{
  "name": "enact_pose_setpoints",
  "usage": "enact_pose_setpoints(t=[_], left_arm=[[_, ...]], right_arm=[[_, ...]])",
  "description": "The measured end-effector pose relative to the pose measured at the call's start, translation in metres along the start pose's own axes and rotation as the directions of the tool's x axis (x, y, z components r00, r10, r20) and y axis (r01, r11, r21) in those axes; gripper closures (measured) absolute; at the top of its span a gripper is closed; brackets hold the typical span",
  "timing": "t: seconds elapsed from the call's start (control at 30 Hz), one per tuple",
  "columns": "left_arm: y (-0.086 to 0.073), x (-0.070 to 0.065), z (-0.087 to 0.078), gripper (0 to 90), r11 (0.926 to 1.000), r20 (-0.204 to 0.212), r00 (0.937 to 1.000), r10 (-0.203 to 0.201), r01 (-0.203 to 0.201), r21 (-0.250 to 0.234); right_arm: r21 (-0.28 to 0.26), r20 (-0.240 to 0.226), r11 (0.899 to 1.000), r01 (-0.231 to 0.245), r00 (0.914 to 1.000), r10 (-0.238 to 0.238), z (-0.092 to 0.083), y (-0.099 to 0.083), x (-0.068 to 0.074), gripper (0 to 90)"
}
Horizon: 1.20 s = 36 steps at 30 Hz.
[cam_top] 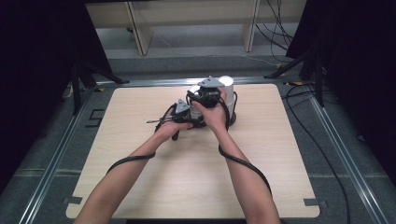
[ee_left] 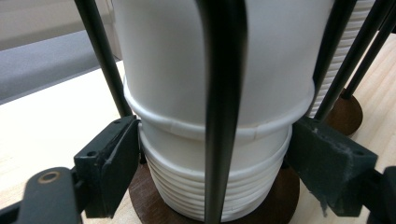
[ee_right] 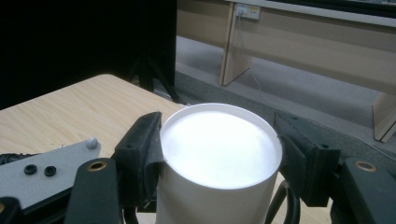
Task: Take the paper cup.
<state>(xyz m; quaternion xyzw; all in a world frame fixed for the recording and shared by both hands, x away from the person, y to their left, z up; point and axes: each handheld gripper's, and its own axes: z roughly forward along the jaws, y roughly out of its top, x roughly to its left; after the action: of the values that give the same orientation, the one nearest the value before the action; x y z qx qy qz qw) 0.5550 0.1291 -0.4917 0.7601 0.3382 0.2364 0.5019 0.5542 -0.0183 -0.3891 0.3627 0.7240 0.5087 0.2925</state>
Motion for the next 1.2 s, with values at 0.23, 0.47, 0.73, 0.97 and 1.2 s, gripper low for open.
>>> enact_pose_setpoints(t=[0.23, 0.47, 0.73, 0.97, 1.2], left_arm=[[0.000, -0.001, 0.000, 17.6, 1.0000, -0.011, 0.9999, 0.002, -0.002, 0.009], [0.000, -0.001, 0.000, 17.5, 0.9999, -0.009, 0.9999, 0.013, -0.013, 0.010], [0.000, 0.000, 0.000, 17.6, 0.9996, -0.006, 0.9997, 0.025, -0.025, 0.011], [0.000, 0.000, -0.001, 17.7, 0.9994, -0.013, 0.9995, 0.031, -0.030, 0.017], [-0.001, -0.001, 0.000, 17.9, 0.9998, -0.009, 0.9998, 0.020, -0.020, 0.002]], right_arm=[[-0.018, -0.009, 1.000, 0.013, 0.9999, -0.013, -0.009, 0.009, -0.002, 36.1], [-0.059, 0.000, 0.998, 0.024, 0.9997, -0.024, -0.015, 0.019, 0.002, 36.3], [-0.080, -0.002, 0.996, 0.028, 0.9996, -0.028, -0.024, 0.030, 0.002, 36.5], [-0.102, -0.018, 0.995, 0.005, 0.9998, -0.006, -0.034, 0.040, -0.001, 36.5], [-0.115, -0.012, 0.993, 0.010, 0.9999, -0.011, -0.041, 0.046, -0.002, 36.5]])
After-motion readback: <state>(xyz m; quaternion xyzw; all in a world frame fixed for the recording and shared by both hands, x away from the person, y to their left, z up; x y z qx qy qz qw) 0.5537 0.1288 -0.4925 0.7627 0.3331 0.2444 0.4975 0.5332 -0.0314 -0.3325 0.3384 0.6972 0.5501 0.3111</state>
